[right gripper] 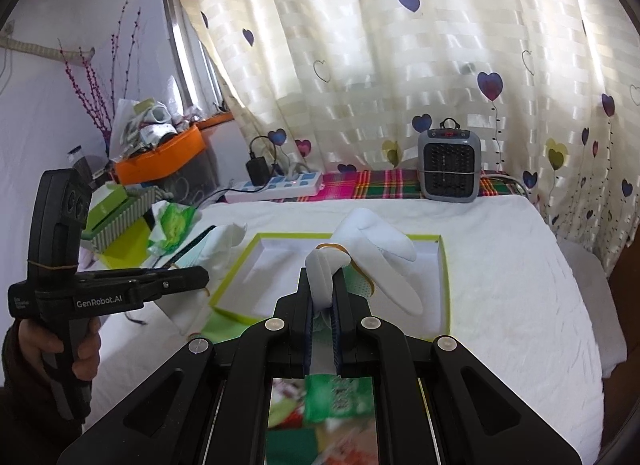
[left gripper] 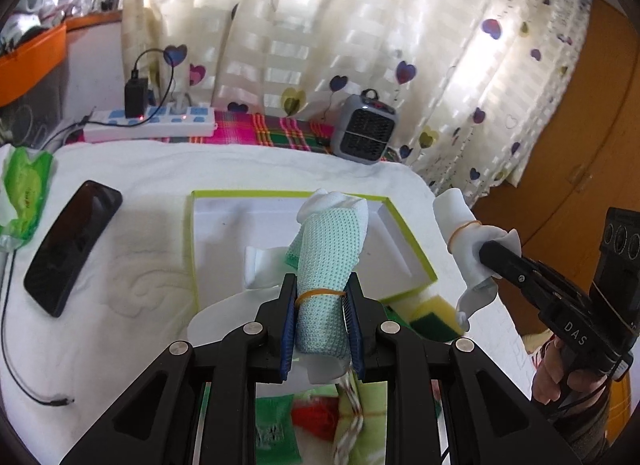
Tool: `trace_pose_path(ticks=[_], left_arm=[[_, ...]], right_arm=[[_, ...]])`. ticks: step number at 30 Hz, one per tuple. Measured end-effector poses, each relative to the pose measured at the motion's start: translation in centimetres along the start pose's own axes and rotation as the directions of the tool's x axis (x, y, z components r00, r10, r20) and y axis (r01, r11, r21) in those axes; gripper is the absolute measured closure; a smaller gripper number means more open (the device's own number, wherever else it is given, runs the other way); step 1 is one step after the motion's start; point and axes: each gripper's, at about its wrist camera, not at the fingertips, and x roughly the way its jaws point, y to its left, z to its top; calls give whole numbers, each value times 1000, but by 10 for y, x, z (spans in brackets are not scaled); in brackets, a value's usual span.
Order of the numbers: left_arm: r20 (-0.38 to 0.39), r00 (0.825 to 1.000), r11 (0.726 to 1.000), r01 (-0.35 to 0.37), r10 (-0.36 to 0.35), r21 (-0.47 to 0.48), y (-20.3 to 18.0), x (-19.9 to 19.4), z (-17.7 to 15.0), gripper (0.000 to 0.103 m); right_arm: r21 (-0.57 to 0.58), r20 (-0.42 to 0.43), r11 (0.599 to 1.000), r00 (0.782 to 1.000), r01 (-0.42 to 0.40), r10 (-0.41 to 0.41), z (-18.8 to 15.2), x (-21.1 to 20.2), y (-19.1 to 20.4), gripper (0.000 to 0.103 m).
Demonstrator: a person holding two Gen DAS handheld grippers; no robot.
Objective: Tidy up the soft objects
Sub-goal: 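Lift both held bundles and carry them over the lime-green box, then lower both bundles into the box and open both grippers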
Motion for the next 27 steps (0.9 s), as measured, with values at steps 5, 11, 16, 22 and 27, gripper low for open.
trace_pose_path(ticks=[5, 11, 16, 22, 27], left_arm=[[-23, 1000, 1000, 8, -8, -23, 7, 25, 15, 83], [-59, 998, 999, -11, 8, -40, 15, 56, 30, 83], [-76, 996, 999, -48, 47, -11, 15, 75, 37, 83], [-109, 991, 997, -79, 76, -20, 27, 99, 43, 83], [-129, 988, 995, -96, 91, -38, 38, 112, 43, 83]], right_arm=[[-9, -56, 1000, 998, 13, -14, 10, 30, -13, 95], [-31, -112, 999, 994, 12, -15, 16, 65, -24, 95], [-62, -171, 998, 985, 22, -32, 15, 93, -32, 95], [-54, -242, 999, 970, 5, -18, 15, 120, -49, 95], [-57, -280, 998, 960, 13, -29, 13, 134, -55, 95]])
